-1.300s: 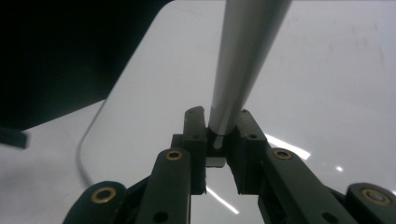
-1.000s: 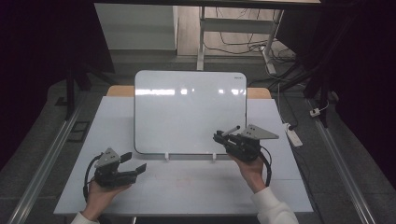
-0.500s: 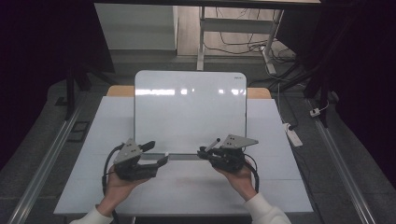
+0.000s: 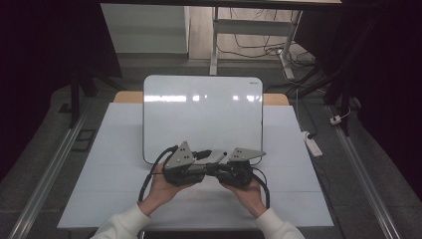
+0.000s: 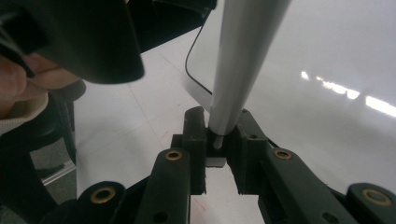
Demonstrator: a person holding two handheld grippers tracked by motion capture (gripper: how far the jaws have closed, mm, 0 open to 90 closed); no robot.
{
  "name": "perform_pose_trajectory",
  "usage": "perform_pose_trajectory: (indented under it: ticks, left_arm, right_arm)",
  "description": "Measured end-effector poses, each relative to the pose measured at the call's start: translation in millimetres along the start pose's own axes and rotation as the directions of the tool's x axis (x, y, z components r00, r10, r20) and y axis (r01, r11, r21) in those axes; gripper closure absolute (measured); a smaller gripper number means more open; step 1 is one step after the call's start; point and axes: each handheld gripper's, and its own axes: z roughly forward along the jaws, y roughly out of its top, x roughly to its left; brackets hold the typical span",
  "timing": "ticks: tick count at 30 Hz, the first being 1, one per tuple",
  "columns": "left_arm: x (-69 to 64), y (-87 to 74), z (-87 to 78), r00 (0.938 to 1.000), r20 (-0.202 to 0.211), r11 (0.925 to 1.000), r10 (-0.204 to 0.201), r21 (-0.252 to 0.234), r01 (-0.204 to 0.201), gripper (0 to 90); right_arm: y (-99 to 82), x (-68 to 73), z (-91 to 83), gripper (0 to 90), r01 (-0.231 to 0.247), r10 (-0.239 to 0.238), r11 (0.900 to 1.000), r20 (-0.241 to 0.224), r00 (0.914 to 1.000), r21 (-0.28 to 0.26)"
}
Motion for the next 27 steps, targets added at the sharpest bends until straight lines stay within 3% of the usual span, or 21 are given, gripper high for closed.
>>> perform_pose_trajectory:
  ticks: [6, 12, 15, 20, 23, 27]
  left_arm:
    - [-1.7, 0.9, 10.5, 0.9998, -0.012, 0.9994, 0.017, 0.031, -0.017, 64.1]
    - [-1.6, 0.2, 16.8, 0.9996, -0.013, 0.9982, 0.026, 0.054, -0.026, 77.8]
    - [-2.6, 0.5, 16.6, 0.9982, -0.042, 0.9975, 0.043, 0.058, -0.04, 80.3]
    - [1.4, 0.4, 12.6, 0.999, -0.045, 0.9989, 0.009, 0.046, -0.007, 80.9]
    - [6.9, 0.6, 4.8, 0.9966, -0.082, 0.9993, -0.008, 0.035, 0.011, 81.0]
    - [25.4, -1.8, -12.2, 0.989, -0.133, 0.9976, -0.065, 0.014, 0.068, 81.0]
  right_arm:
    - [-0.1, 1.4, 1.1, 77.2, -0.005, 0.005, 1.0, -0.001, 1.0, -0.001]
    - [-0.3, 3.6, 3.1, 77.2, 0.0, 0.0, 1.0, -0.004, 1.0, 0.001]
    - [-0.8, 3.1, 3.3, 77.0, -0.014, 0.014, 0.9999, -0.009, 0.9999, 0.002]
    - [-1.0, 3.6, 3.6, 75.7, -0.019, 0.019, 0.9997, -0.014, 0.9997, -0.014]
    - [-0.5, 6.1, 1.8, 69.0, -0.012, 0.011, 0.9994, -0.008, 0.9999, -0.033]
    - [1.1, 8.8, -10.8, 62.9, 0.019, -0.016, 0.997, 0.044, 0.9989, -0.075]
